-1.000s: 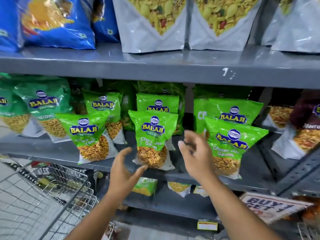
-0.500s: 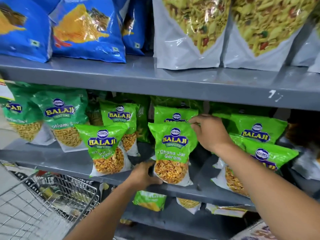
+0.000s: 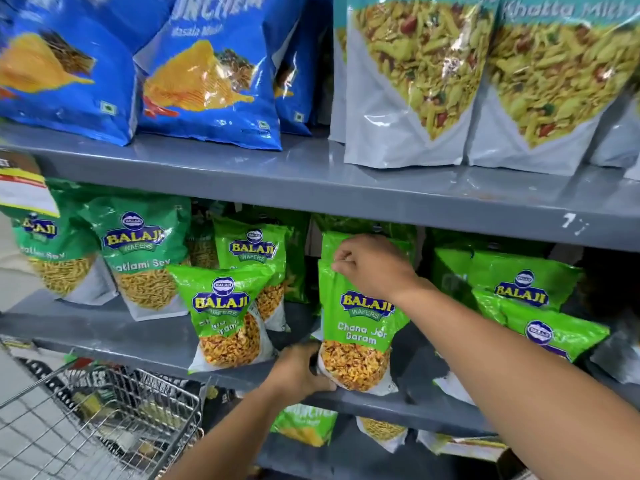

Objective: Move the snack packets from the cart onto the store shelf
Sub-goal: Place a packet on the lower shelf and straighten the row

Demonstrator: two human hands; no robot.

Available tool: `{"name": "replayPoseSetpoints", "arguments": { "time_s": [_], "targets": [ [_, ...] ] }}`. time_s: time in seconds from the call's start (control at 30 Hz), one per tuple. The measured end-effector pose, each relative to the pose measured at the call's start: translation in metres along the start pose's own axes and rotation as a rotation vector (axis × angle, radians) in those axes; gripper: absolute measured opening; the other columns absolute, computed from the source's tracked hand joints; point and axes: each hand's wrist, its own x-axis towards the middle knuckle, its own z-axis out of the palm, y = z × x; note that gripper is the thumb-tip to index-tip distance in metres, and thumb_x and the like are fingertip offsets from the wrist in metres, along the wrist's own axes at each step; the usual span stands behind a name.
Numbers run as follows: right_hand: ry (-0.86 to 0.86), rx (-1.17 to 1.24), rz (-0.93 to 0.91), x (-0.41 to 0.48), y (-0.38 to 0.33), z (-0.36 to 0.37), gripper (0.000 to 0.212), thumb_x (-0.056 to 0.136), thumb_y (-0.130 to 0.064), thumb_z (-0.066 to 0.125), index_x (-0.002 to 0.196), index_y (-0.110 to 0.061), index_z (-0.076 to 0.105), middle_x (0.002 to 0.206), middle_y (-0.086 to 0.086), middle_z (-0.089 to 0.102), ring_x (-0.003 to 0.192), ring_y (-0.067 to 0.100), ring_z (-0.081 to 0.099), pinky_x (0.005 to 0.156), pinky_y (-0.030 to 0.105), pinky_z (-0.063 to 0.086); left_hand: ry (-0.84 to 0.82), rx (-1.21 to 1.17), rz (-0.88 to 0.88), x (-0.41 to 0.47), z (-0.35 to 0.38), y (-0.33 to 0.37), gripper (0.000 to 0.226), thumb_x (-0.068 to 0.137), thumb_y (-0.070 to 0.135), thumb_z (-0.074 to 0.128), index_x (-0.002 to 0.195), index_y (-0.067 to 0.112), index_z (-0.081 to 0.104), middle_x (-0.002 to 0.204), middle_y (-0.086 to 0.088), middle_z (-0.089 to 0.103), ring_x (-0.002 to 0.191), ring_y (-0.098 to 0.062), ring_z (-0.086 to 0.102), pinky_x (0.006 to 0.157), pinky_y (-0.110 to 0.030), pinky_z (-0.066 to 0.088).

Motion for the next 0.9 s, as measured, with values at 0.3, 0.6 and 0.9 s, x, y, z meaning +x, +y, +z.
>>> {"name": "replayPoseSetpoints", "arguments": {
  "time_s": [0.3, 0.6, 0.9],
  "targets": [
    [-0.123, 0.096, -0.155, 0.026, -0.033, 0.006, 0.027, 0.085, -0.036, 0.062, 0.11, -0.028, 0.062, 0.115, -0.002, 0.068, 0.106, 0.018, 0.063, 0.092, 0.036, 0.05, 0.749, 0.043, 0.146, -0.093, -0.012, -0.05, 0.046, 0.055, 0.069, 0.071, 0.078, 0.045, 0.038, 0.068, 0.018, 0.039, 0.068, 0.001, 0.041, 0.064, -0.015, 0.037],
    [-0.344, -0.035, -0.228, 0.056, -0.09, 0.044, 0.034, 0.085, -0.033, 0.066, 0.113, -0.015, 0.066, 0.12, 0.007, 0.068, 0.113, 0.024, 0.06, 0.099, 0.035, 0.045, 0.3, -0.086, -0.207, -0.073, -0.129, -0.092, 0.063, 0.046, 0.037, 0.09, 0.102, 0.036, 0.062, 0.092, 0.016, 0.074, 0.086, -0.011, 0.07, 0.075, -0.04, 0.06],
    [-0.3, -0.155, -0.18, 0.066, -0.094, 0.024, 0.013, 0.082, -0.026, 0.064, 0.091, -0.019, 0.069, 0.098, 0.002, 0.07, 0.096, 0.027, 0.064, 0.081, 0.031, 0.049, 0.16, 0.1, -0.147, -0.041, -0.14, -0.098, 0.049, 0.047, 0.039, 0.083, 0.092, 0.03, 0.065, 0.068, 0.015, 0.067, 0.057, 0.015, 0.053, 0.048, -0.004, 0.036]
  ]
}}
